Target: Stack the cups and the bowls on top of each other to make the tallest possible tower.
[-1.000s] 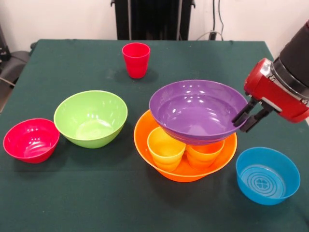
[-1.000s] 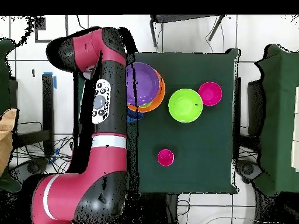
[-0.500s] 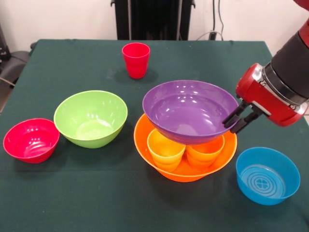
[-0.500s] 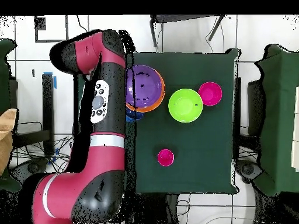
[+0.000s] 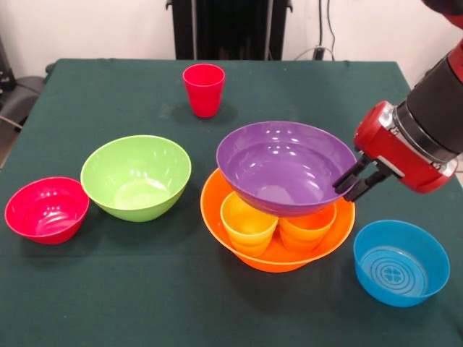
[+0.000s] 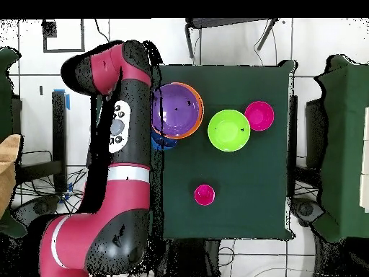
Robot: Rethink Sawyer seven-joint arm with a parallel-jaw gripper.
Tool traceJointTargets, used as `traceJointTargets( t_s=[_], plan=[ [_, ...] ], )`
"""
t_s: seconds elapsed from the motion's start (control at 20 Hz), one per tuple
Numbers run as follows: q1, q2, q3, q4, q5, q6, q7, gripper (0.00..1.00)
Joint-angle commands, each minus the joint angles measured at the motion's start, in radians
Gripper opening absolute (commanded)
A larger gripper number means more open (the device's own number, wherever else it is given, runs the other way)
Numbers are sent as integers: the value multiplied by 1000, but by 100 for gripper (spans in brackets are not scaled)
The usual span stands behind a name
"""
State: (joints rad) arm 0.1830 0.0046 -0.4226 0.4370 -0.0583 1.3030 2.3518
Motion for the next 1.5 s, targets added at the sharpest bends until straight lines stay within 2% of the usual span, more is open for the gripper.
traceJointTargets(
  t_s=[0.05,0.75,1.15,1.2,1.3,1.5],
  plan=[
    [-12,12,82,57,21,9,30,0],
    [-28,41,73,13,30,82,-19,0],
    [-21,44,66,14,33,42,-8,0],
    [-22,44,63,11,28,22,-7,100],
    [-23,36,70,25,30,-11,6,100],
    [-21,43,56,6,25,7,16,100]
  ],
)
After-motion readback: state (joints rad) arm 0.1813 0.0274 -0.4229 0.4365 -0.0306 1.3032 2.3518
